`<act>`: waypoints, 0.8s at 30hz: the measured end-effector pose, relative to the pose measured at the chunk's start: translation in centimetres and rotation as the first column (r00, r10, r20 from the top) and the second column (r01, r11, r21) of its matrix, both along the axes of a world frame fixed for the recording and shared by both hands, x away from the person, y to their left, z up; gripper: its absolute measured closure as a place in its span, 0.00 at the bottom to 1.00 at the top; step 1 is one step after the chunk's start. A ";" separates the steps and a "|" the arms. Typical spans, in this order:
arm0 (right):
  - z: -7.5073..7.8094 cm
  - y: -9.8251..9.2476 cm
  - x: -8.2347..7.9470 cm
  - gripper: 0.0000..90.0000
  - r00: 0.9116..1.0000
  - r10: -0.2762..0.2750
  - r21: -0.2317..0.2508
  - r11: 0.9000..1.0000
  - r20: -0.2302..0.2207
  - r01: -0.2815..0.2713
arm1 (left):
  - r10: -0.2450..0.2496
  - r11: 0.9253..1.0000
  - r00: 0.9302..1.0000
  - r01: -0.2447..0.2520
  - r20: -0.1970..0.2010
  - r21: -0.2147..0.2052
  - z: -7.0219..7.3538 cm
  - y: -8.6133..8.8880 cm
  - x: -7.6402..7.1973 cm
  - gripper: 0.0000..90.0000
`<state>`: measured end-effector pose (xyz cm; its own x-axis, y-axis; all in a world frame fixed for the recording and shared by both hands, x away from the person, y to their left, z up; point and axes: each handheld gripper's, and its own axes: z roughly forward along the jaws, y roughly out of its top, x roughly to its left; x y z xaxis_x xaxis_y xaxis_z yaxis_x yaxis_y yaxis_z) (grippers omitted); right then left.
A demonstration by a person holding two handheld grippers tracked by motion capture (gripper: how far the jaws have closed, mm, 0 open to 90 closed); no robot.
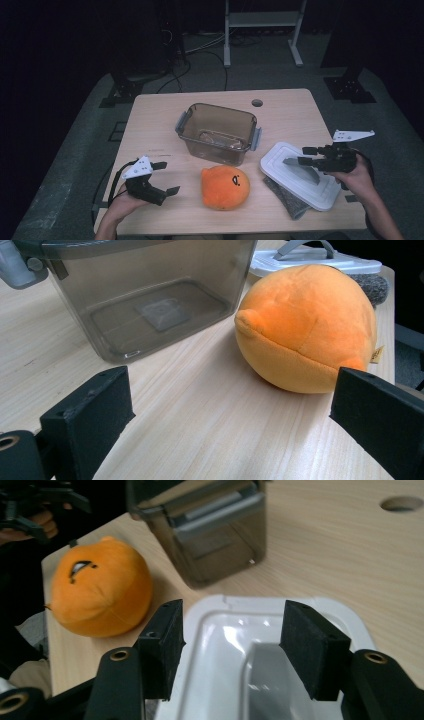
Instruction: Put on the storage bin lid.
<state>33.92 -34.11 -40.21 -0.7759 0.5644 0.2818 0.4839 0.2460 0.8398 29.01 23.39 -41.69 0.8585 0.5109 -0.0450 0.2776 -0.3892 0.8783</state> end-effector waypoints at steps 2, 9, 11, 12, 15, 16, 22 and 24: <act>0.7 0.8 -0.2 0.43 1.000 0.025 0.005 1.000 0.011 -0.025 | -0.001 1.000 1.000 0.001 0.000 -0.001 0.0 0.0 0.0 0.03; 2.5 3.7 -0.9 0.38 0.992 0.114 0.008 0.993 0.046 -0.115 | 0.001 1.000 1.000 -0.001 -0.001 -0.001 0.0 0.0 0.0 0.03; 3.0 4.6 -1.1 0.37 0.988 0.143 0.006 0.990 0.057 -0.144 | 0.001 1.000 1.000 -0.001 -0.002 -0.002 0.0 0.1 0.0 0.03; 3.4 5.7 -1.4 0.37 0.983 0.167 -0.009 0.986 0.077 -0.166 | 0.000 1.000 1.000 0.000 -0.002 -0.003 0.0 0.1 0.0 0.03; 3.8 6.6 -1.6 0.37 0.979 0.186 -0.003 0.982 0.086 -0.186 | 0.001 1.000 1.000 -0.001 -0.001 -0.006 0.0 0.1 0.0 0.03; 3.9 7.0 -1.6 0.37 0.976 0.198 -0.002 0.980 0.090 -0.199 | 0.002 1.000 1.000 -0.002 -0.001 -0.008 0.0 0.1 0.0 0.03; 4.5 9.9 -2.0 0.36 0.958 0.269 -0.015 0.963 0.102 -0.269 | 0.002 1.000 1.000 -0.002 0.000 -0.008 0.0 0.2 0.0 0.03; 4.5 10.2 -2.0 0.36 0.956 0.276 -0.016 0.961 0.102 -0.276 | 0.002 1.000 1.000 -0.002 0.000 -0.009 0.0 0.2 0.0 0.03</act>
<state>31.88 -23.90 -35.69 -0.9262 0.3244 0.1920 0.3084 0.3590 0.8809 29.03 23.58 -41.65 0.8574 0.5122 -0.0496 0.2786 -0.3810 0.8816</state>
